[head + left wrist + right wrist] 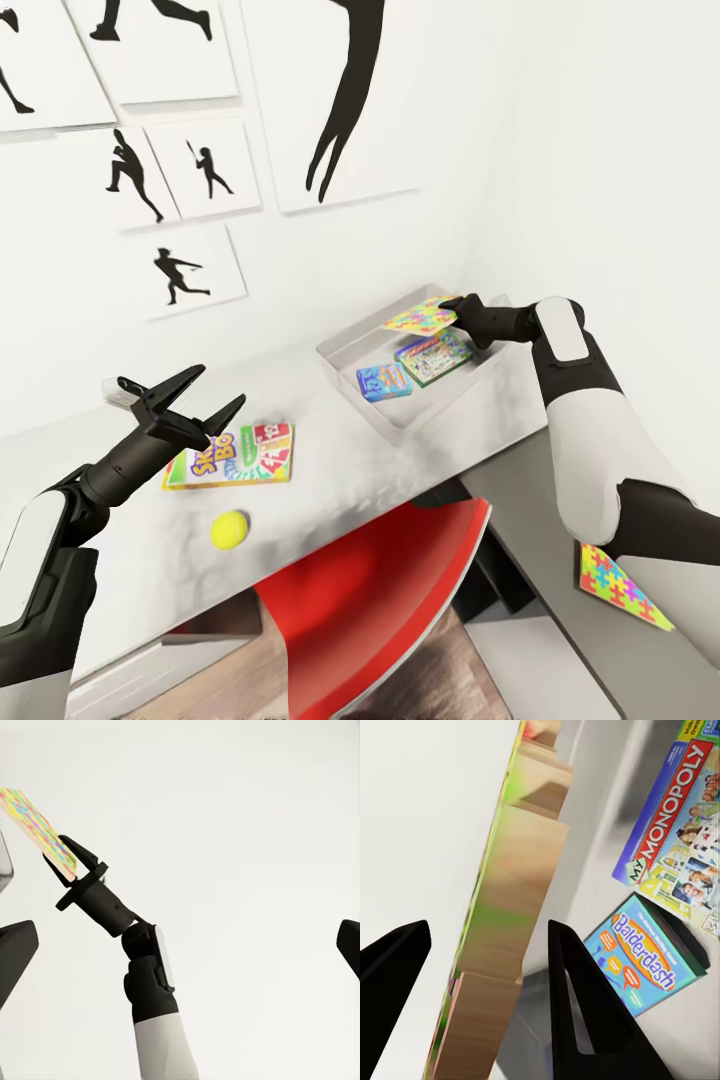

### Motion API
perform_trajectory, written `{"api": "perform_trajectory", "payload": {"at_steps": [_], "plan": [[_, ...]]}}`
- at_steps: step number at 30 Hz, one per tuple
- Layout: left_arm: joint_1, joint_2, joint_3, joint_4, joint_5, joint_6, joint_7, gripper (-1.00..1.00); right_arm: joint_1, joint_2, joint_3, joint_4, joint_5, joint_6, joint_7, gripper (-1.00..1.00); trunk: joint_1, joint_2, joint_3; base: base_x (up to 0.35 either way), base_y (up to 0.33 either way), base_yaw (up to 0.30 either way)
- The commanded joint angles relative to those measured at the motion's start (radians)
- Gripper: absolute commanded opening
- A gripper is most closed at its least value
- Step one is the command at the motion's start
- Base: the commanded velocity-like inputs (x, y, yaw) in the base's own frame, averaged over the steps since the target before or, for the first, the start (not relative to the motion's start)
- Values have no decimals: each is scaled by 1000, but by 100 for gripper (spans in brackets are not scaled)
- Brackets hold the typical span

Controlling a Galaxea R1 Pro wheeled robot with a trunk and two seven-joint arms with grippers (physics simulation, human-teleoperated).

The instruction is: Put all the toys in the child's room - the three board games (two on the bed and one on the table), the two jigsaw puzzles on the table, and the tennis ball on the table - inside the toy box on the table in the child's room.

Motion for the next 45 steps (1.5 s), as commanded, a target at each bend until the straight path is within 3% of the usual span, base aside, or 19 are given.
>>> {"api": "perform_trajectory", "payload": {"at_steps": [1, 20, 45], "plan": [[-1, 1, 1, 0, -7, 3, -9, 100, -2, 0, -2, -1, -11, 2, -10, -100, 0, -2, -3, 0, 0, 0], [-1, 8, 1, 0, -1, 3, -9, 100, -52, 1, 1, 108, -11, -48, -10, -100, 0, -2, -34, 0, 0, 0], [-1, 10, 1, 0, -1, 3, -9, 100, -92, -1, 4, 121, -6, -58, -10, -100, 0, -2, -75, 0, 0, 0]]}}
